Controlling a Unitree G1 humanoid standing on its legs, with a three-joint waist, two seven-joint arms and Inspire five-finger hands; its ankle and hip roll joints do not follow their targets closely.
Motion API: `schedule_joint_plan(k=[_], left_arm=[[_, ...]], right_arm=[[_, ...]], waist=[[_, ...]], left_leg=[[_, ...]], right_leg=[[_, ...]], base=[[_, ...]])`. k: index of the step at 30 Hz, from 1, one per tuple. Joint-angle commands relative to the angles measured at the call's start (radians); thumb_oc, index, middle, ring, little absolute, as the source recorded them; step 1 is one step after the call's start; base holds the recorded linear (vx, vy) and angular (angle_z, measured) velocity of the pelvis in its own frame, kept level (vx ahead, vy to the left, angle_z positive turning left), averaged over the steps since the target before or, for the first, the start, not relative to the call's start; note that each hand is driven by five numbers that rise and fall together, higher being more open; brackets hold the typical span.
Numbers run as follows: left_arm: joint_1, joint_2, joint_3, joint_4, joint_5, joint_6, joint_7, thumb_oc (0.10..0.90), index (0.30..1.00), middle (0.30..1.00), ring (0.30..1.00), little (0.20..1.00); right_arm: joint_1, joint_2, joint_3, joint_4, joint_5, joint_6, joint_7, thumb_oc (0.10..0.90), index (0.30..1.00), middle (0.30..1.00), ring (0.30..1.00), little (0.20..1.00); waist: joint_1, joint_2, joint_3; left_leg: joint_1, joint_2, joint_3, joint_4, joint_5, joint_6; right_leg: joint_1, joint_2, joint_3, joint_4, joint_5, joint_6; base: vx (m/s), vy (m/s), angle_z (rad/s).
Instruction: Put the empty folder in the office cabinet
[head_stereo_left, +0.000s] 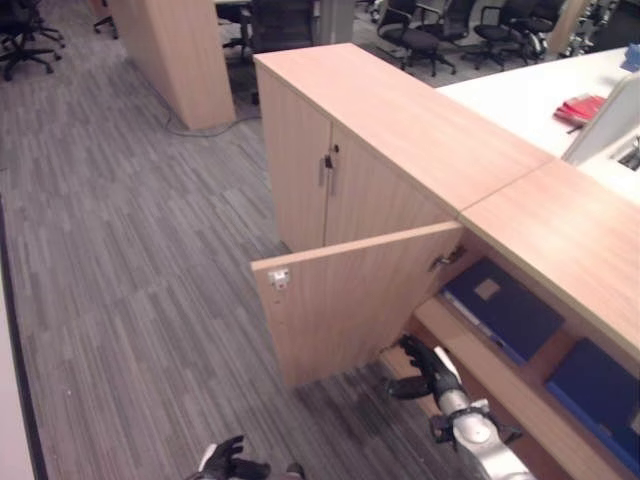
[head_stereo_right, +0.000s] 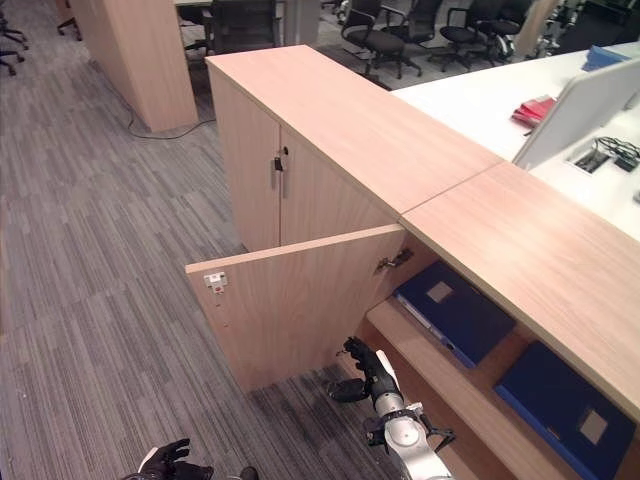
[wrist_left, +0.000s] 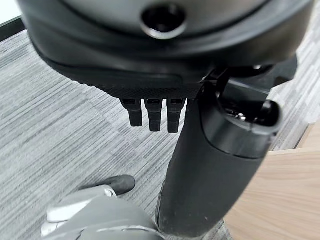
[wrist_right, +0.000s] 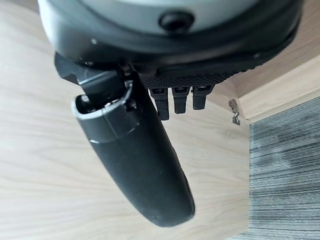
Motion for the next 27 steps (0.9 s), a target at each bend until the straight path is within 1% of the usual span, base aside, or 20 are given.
schedule_joint_plan(k=[1, 3, 4, 5, 6, 7, 8, 9, 11, 12, 13, 15, 16, 18, 19, 20, 23, 27], left_arm=[[-0.044, 0.004, -0.043, 0.005, 0.011, -0.033, 0.013, 0.800, 0.900, 0.900, 0.900, 0.900], [-0.053, -0.007, -0.049, 0.012, 0.010, -0.035, 0.018, 0.800, 0.900, 0.900, 0.900, 0.900], [0.039, 0.131, 0.023, -0.245, -0.118, -0.023, -0.083, 0.800, 0.900, 0.900, 0.900, 0.900], [0.048, 0.135, 0.025, -0.256, -0.119, -0.015, -0.085, 0.800, 0.900, 0.900, 0.900, 0.900], [0.143, 0.218, 0.029, -0.561, -0.145, -0.044, -0.094, 0.800, 0.900, 0.900, 0.900, 0.900], [0.292, 0.256, 0.064, -0.784, -0.188, -0.027, -0.132, 0.800, 0.900, 0.900, 0.900, 0.900], [0.395, 0.266, 0.096, -0.930, -0.221, -0.016, -0.169, 0.800, 0.900, 0.900, 0.900, 0.900], [0.447, 0.287, 0.124, -1.011, -0.223, -0.005, -0.193, 0.800, 0.900, 0.900, 0.900, 0.900], [0.453, 0.289, 0.137, -1.004, -0.206, 0.004, -0.212, 0.800, 0.900, 0.900, 0.900, 0.900], [0.422, 0.272, 0.127, -0.955, -0.182, 0.000, -0.199, 0.800, 0.900, 0.900, 0.900, 0.900], [0.308, 0.218, 0.093, -0.787, -0.137, -0.003, -0.151, 0.800, 0.900, 0.900, 0.900, 0.900], [0.294, 0.214, 0.087, -0.771, -0.135, -0.010, -0.148, 0.800, 0.900, 0.900, 0.900, 0.900], [0.158, 0.161, 0.066, -0.589, -0.131, -0.036, -0.093, 0.800, 0.900, 0.900, 0.900, 0.900], [0.082, 0.110, 0.065, -0.447, -0.153, -0.071, -0.052, 0.800, 0.900, 0.900, 0.900, 0.900], [0.076, 0.109, 0.064, -0.440, -0.153, -0.076, -0.052, 0.800, 0.900, 0.900, 0.900, 0.900], [0.023, 0.095, 0.075, -0.342, -0.167, -0.108, -0.028, 0.800, 0.900, 0.900, 0.900, 0.900], [-0.019, 0.104, 0.097, -0.292, -0.192, -0.138, -0.003, 0.800, 0.900, 0.900, 0.900, 0.900], [-0.050, 0.145, 0.127, -0.320, -0.228, -0.158, 0.009, 0.800, 0.900, 0.900, 0.900, 0.900]], right_arm=[[-0.035, -0.036, -0.107, -0.111, 0.029, -0.093, -0.040, 0.800, 0.900, 0.900, 0.900, 0.900], [-0.011, -0.036, -0.117, -0.113, 0.033, -0.099, -0.041, 0.800, 0.900, 0.900, 0.900, 0.900], [0.033, -0.085, -0.185, -0.139, 0.036, -0.099, -0.026, 0.800, 0.900, 0.900, 0.900, 0.900], [0.037, -0.083, -0.184, -0.142, 0.036, -0.097, -0.025, 0.800, 0.900, 0.900, 0.900, 0.900], [0.041, -0.093, -0.205, -0.126, 0.039, -0.094, -0.027, 0.800, 0.900, 0.900, 0.900, 0.900], [0.039, -0.105, -0.221, -0.110, 0.026, -0.082, -0.014, 0.800, 0.900, 0.900, 0.900, 0.900], [0.045, -0.100, -0.236, -0.109, 0.015, -0.070, -0.010, 0.800, 0.900, 0.900, 0.900, 0.900], [0.045, -0.094, -0.245, -0.105, 0.005, -0.063, -0.009, 0.800, 0.900, 0.900, 0.900, 0.900], [0.043, -0.080, -0.242, -0.097, -0.010, -0.054, -0.005, 0.800, 0.900, 0.900, 0.900, 0.900], [0.039, -0.069, -0.234, -0.088, -0.010, -0.054, -0.002, 0.800, 0.900, 0.900, 0.900, 0.900], [0.036, -0.055, -0.208, -0.082, -0.018, -0.060, 0.004, 0.800, 0.900, 0.900, 0.900, 0.900], [0.033, -0.057, -0.211, -0.082, -0.019, -0.060, 0.004, 0.800, 0.900, 0.900, 0.900, 0.900], [0.037, -0.046, -0.197, -0.080, -0.022, -0.072, -0.005, 0.800, 0.900, 0.900, 0.900, 0.900], [0.034, -0.032, -0.181, -0.046, -0.030, -0.089, -0.025, 0.800, 0.900, 0.900, 0.900, 0.900], [0.032, -0.033, -0.181, -0.044, -0.030, -0.090, -0.025, 0.800, 0.900, 0.900, 0.900, 0.900], [0.041, -0.024, -0.171, -0.027, -0.039, -0.104, -0.038, 0.800, 0.900, 0.900, 0.900, 0.900], [0.070, -0.014, -0.170, 0.028, -0.034, -0.118, -0.047, 0.800, 0.900, 0.900, 0.900, 0.900], [0.112, -0.018, -0.184, 0.047, -0.016, -0.122, -0.043, 0.800, 0.900, 0.900, 0.900, 0.900]], waist=[[-0.012, -0.021, -0.020], [-0.014, -0.030, -0.031], [0.012, -0.010, -0.042], [0.010, -0.012, -0.046], [0.029, 0.002, -0.044], [0.041, 0.009, -0.054], [0.054, 0.015, -0.052], [0.061, 0.017, -0.054], [0.069, 0.014, -0.063], [0.069, 0.012, -0.067], [0.053, 0.005, -0.079], [0.055, 0.008, -0.075], [0.037, 0.005, -0.083], [0.023, 0.005, -0.088], [0.024, 0.006, -0.086], [0.012, 0.005, -0.087], [-0.008, 0.009, -0.093], [-0.042, 0.025, -0.100]], left_leg=[[0.022, -0.021, 0.029, -0.001, -0.067, -0.056], [0.025, -0.037, 0.006, -0.011, -0.062, -0.055], [0.031, -0.046, -0.008, -0.021, -0.056, -0.059], [0.028, -0.046, -0.008, -0.023, -0.051, -0.059], [0.019, -0.049, -0.015, -0.021, -0.039, -0.058], [0.015, -0.047, -0.024, -0.027, -0.041, -0.059], [0.017, -0.045, -0.027, -0.030, -0.039, -0.061], [0.018, -0.044, -0.032, -0.035, -0.036, -0.063], [0.022, -0.041, -0.035, -0.046, -0.034, -0.069], [0.026, -0.040, -0.036, -0.051, -0.032, -0.072], [0.034, -0.036, -0.032, -0.061, -0.027, -0.078], [0.035, -0.036, -0.033, -0.063, -0.026, -0.078], [0.044, -0.030, -0.025, -0.072, -0.021, -0.083], [0.053, -0.023, -0.007, -0.079, -0.017, -0.088], [0.054, -0.023, -0.006, -0.080, -0.016, -0.088], [0.067, -0.014, 0.016, -0.086, -0.012, -0.094], [0.089, -0.004, 0.043, -0.098, -0.009, -0.101], [0.116, 0.008, 0.077, -0.114, -0.003, -0.110]], right_leg=[[-0.048, 0.022, 0.001, 0.014, -0.006, 0.009], [-0.006, 0.031, 0.013, -0.042, -0.014, -0.009], [0.039, 0.034, 0.011, -0.092, -0.022, -0.014], [0.039, 0.034, 0.010, -0.097, -0.016, -0.014], [0.049, 0.029, -0.004, -0.115, -0.003, -0.015], [0.063, 0.027, -0.015, -0.141, -0.005, -0.011], [0.076, 0.029, -0.020, -0.156, -0.005, -0.010], [0.085, 0.028, -0.023, -0.171, -0.003, -0.010], [0.103, 0.023, -0.030, -0.194, -0.001, -0.008], [0.108, 0.022, -0.033, -0.200, 0.000, -0.009], [0.115, 0.022, -0.036, -0.210, 0.001, -0.013], [0.116, 0.023, -0.037, -0.211, 0.001, -0.013], [0.120, 0.023, -0.034, -0.221, 0.006, -0.016], [0.120, 0.027, -0.036, -0.234, 0.014, -0.019], [0.121, 0.027, -0.035, -0.235, 0.014, -0.019], [0.123, 0.034, -0.029, -0.247, 0.019, -0.021], [0.128, 0.041, -0.020, -0.259, 0.024, -0.021], [0.130, 0.049, -0.003, -0.263, 0.027, -0.020]], base=[[0.03, -0.004, 1.53], [0.05, -0.024, 1.45], [0.04, 0.007, 0.79], [-0.03, 0.016, 0.58], [-0.05, -0.021, 0.42], [-0.06, -0.046, 0.33], [-0.03, -0.058, 0.31], [-0.07, -0.071, 0.20], [-0.03, -0.063, 0.14], [0.01, -0.068, -0.01], [0.00, -0.055, -0.03], [0.00, -0.036, -0.01], [-0.01, -0.056, -0.02], [-0.01, -0.054, -0.03], [-0.02, -0.062, -0.21], [-0.01, -0.060, -0.31], [-0.01, -0.057, -0.37], [0.00, -0.028, -0.30]])
